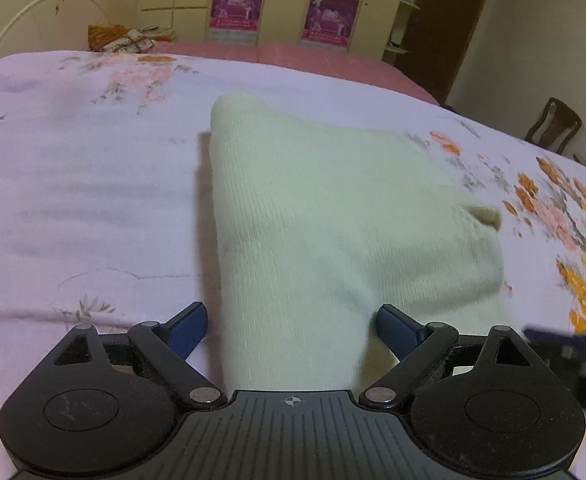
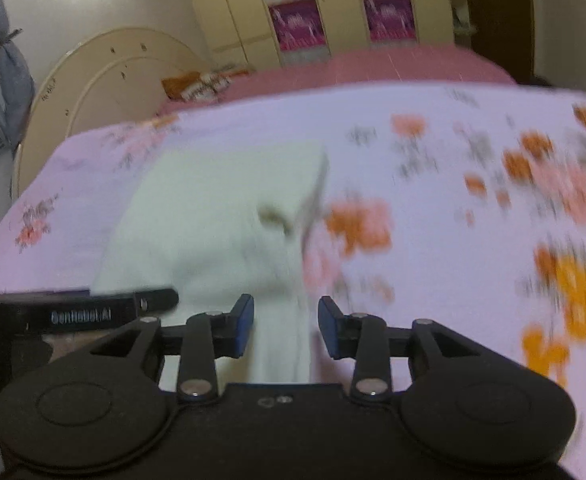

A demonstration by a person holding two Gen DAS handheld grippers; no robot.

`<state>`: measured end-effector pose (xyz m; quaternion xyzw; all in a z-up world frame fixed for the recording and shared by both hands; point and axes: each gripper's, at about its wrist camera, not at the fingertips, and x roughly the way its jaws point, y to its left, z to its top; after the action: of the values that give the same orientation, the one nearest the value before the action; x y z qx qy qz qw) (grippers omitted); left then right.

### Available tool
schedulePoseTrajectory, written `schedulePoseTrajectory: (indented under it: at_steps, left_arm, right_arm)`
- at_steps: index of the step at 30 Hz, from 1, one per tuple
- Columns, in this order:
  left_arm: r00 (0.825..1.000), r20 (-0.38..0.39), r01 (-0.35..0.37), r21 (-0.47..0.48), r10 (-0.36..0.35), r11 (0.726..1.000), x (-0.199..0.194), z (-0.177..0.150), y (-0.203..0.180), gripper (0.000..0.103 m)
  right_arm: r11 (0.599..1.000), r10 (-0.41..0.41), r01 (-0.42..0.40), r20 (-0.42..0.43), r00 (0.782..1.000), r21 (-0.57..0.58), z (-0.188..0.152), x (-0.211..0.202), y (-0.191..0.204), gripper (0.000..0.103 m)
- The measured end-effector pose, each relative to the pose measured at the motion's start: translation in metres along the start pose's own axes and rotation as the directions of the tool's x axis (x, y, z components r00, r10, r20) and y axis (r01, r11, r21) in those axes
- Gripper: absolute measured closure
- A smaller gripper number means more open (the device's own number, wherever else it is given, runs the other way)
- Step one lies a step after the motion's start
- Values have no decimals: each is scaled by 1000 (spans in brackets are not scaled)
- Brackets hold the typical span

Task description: Fold small clothes

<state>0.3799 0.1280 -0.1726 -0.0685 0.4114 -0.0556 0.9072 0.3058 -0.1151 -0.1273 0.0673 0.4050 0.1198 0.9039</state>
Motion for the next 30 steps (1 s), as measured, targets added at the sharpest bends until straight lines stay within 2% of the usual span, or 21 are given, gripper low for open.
schedulePoseTrajectory:
  at_steps: [4,7,8,10,13,14,15,16,18,19,25,27,30]
  left_arm:
    - [1000,-7,26,33,-26,999,-9,-9,-4,12]
    - [999,-7,43,69,-43,997,-16,-16,-4,11]
    - [999,-4,48,72,-48,996,-16,-19,-1,10]
    - [999,-1,46,96,-46,994,-16,-22,-1,9]
    - [999,-22,51,86,-49,995,-20,-19,-3,6]
    - [998,-29,58,81,-56,995,-21,-18,-3,2]
    - [998,-37,63,78,-60,995,-22,-18,-4,0]
    - [997,-46,62,77,-58,995,-24,-18,-5,0]
    - [996,-71,51,88,-45,995,-26,-20,-10,0]
    - [996,-81,47,91,-40,995,-26,-21,-12,0]
    - [987,-158,-12,82,25,997,-42,-23,-15,0]
    - [991,-132,-21,117,37,993,-60,-26,-19,0]
    - [996,-53,-57,165,67,985,-100,-29,-31,0]
  right_arm:
    - [1000,-5,5,-34,999,12,-22,-3,5,71]
    - [998,2,0,-26,1000,59,-22,-4,7,82]
    - [996,14,-13,-10,1000,92,-21,-8,4,92]
    - [990,-12,15,-27,1000,137,-31,-3,-4,91]
    - [987,-15,20,-30,999,159,-31,-7,-2,85]
    - [988,-20,24,-26,999,153,-30,-11,2,81]
    - [988,-20,23,-19,1000,154,-30,-15,4,72]
    - [987,-19,20,-6,1000,162,-32,-21,7,68]
    - [984,-29,23,27,999,174,-37,-35,12,43]
    - [984,-35,28,39,999,175,-39,-40,14,40]
    - [982,-62,49,65,996,180,-44,-72,17,37]
    - [980,-52,37,72,996,196,-44,-84,15,34]
    - [981,-7,-6,70,998,195,-42,-100,15,30]
